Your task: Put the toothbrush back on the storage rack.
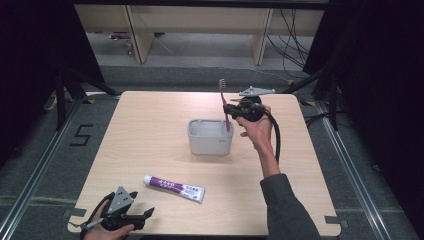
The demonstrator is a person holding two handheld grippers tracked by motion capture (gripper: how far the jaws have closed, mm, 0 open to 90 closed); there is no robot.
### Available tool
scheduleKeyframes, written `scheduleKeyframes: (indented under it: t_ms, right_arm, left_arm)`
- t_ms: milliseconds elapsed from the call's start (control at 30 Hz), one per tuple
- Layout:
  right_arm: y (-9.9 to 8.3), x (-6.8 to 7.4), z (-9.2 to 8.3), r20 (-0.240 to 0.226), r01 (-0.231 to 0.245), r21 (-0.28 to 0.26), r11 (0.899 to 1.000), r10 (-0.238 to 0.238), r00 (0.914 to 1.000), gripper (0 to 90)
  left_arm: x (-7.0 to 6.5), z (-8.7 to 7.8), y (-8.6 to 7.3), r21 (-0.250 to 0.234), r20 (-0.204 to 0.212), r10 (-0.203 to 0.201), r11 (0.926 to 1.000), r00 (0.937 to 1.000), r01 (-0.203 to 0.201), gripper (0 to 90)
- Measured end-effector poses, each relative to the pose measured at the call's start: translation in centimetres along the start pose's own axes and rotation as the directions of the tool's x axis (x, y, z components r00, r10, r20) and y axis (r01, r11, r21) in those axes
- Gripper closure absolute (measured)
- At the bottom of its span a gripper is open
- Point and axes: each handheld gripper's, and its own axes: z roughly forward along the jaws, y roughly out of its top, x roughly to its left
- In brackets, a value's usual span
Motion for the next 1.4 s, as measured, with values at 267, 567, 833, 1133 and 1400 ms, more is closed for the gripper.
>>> scheduleKeyframes:
  t_ms: [267, 567, 833, 1133, 1400]
  right_arm:
    - [-0.7, 0.1, 0.8, 0.016, -0.017, 0.010, 1.000, 0.017, 0.9997, 82.8]
    - [-2.2, -0.6, 1.4, 0.017, -0.034, 0.024, 0.999, 0.033, 0.9993, 82.8]
    - [-3.2, -0.4, 2.1, 0.025, -0.057, 0.032, 0.998, 0.056, 0.9981, 82.6]
    - [-3.8, -0.6, 2.2, 0.030, -0.027, 0.042, 0.999, 0.025, 0.9992, 80.4]
    - [-4.1, -0.7, 1.8, 0.015, -0.034, 0.043, 0.998, 0.033, 0.9993, 79.1]
  left_arm:
    - [0.0, 0.0, 0.0, -0.005, 0.003, -0.001, 1.0000, 1.0000, 0.001, 20.6]
    - [0.0, 0.0, 0.0, -0.001, 0.002, -0.004, 1.0000, 1.0000, 0.004, 20.5]
    - [0.0, 0.0, 0.0, 0.000, 0.000, -0.005, 1.0000, 1.0000, 0.005, 20.6]
    - [-0.1, 0.0, 0.0, -0.015, 0.008, -0.011, 0.9998, 0.9999, 0.011, 20.6]
    - [-0.1, 0.0, 0.0, -0.009, 0.009, -0.003, 1.0000, 1.0000, 0.003, 20.6]
